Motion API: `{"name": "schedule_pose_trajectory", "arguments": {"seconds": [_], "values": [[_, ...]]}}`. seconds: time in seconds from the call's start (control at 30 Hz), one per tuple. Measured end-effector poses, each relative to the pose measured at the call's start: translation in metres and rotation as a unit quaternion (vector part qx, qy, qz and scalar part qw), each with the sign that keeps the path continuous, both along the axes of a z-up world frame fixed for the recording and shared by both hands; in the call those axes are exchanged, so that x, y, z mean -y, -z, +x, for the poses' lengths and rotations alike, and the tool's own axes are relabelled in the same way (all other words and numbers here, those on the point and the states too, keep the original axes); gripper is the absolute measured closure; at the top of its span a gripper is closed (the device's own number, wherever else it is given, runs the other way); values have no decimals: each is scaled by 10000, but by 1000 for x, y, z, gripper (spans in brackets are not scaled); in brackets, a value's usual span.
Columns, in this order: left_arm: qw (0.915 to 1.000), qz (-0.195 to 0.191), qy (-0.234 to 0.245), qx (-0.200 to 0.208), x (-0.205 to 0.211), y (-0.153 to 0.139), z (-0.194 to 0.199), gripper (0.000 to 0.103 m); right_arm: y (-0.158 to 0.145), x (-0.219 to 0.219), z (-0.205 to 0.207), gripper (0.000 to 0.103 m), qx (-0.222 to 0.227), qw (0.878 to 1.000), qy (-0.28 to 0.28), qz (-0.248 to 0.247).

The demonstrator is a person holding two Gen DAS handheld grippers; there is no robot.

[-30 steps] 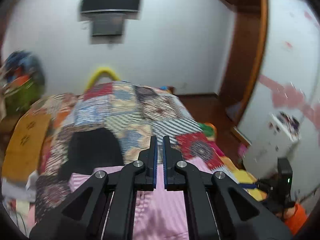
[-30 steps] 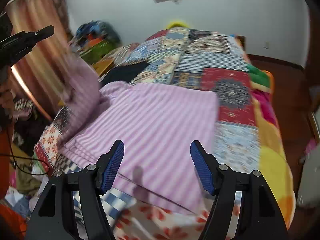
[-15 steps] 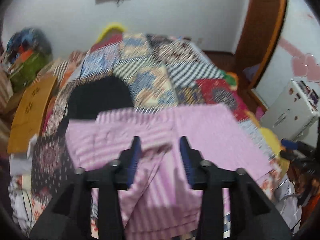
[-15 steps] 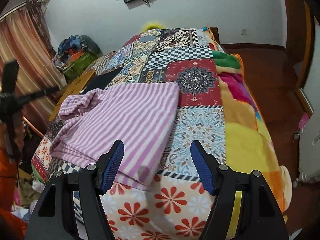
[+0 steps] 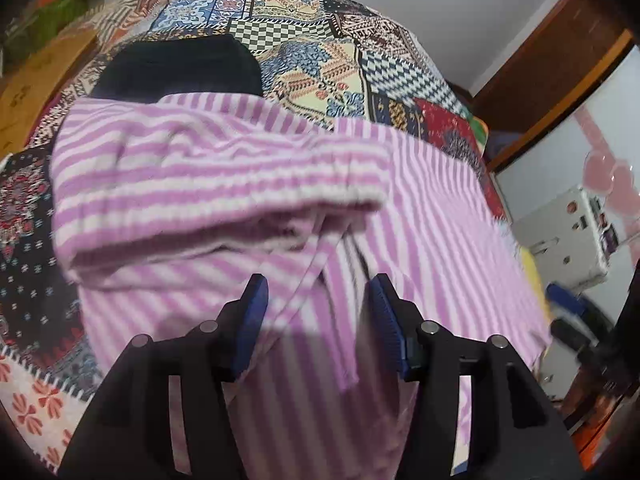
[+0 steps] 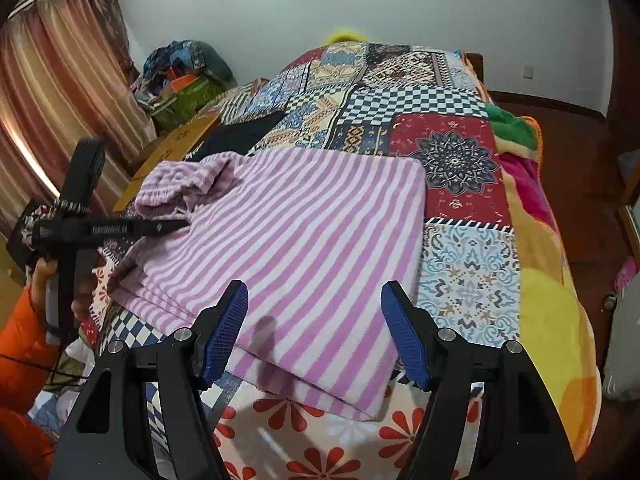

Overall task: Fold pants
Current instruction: 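Lift and fold the held cloth edge over with the left gripper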

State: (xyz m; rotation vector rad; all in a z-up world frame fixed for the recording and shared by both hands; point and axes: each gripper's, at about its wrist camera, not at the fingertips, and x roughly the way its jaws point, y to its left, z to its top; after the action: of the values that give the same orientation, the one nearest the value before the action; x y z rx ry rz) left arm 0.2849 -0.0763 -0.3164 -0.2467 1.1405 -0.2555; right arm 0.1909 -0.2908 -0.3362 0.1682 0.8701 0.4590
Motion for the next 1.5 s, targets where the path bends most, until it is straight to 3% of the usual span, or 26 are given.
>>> {"name": "schedule_pose_trajectory", "arguments": {"seconds": [0.27,0.57,0.83,0.9,1.1,1.17,1.33,1.5], "values": [[9982,-430,-417,-24,3,7,29,31,10,2,8,37,-152,9999,34,-12],[9867,-1076,-1219,-54,-21,4,48,30,14,1,12,37,-198,9998,-19,22],[9790,-1121,-1703,-16,-27,7,67,31,17,3,15,37,-210,9998,-11,68],[9768,-1103,-1833,-29,-29,10,72,36,17,3,15,37,-210,9998,-16,69],[9641,-1518,-2161,-282,-46,26,81,60,17,5,13,37,-203,9998,-1,60],[9648,-1598,-2071,-278,-50,26,78,70,17,5,13,37,-200,9998,10,69],[9691,-1634,-1843,-95,-57,17,59,78,14,5,12,37,-157,9999,15,59],[9798,-1119,-1604,428,-61,-17,32,79,8,3,8,37,-61,10000,12,22]]}}
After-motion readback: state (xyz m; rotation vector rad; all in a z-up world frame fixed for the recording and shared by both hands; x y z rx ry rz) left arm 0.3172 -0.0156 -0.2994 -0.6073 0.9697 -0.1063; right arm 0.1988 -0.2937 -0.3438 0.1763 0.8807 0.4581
